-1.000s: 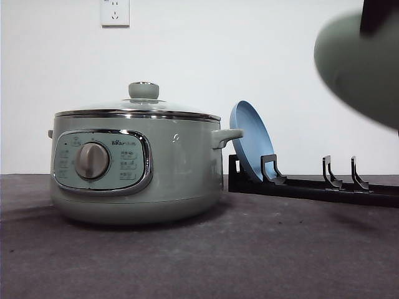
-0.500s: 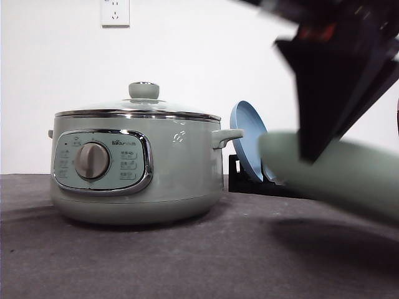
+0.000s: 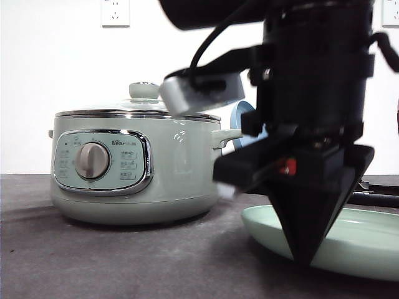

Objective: Transfer potato from steamer to green plate

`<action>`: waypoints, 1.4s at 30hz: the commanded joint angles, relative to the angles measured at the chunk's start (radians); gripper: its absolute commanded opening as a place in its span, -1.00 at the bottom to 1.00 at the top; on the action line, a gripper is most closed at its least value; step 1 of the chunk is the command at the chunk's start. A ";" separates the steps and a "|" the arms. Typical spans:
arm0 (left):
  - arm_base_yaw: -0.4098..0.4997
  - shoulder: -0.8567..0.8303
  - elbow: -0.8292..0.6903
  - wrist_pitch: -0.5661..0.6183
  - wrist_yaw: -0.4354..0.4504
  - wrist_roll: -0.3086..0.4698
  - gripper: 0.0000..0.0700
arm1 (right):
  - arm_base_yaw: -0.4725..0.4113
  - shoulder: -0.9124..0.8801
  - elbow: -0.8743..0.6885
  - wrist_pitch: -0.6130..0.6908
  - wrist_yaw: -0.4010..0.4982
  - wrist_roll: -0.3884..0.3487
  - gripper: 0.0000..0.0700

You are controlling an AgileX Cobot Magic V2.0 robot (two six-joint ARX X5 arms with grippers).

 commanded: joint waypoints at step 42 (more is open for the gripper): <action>-0.004 0.003 0.022 -0.007 0.006 0.033 1.00 | -0.768 -0.833 0.011 -0.017 -0.529 -0.164 0.71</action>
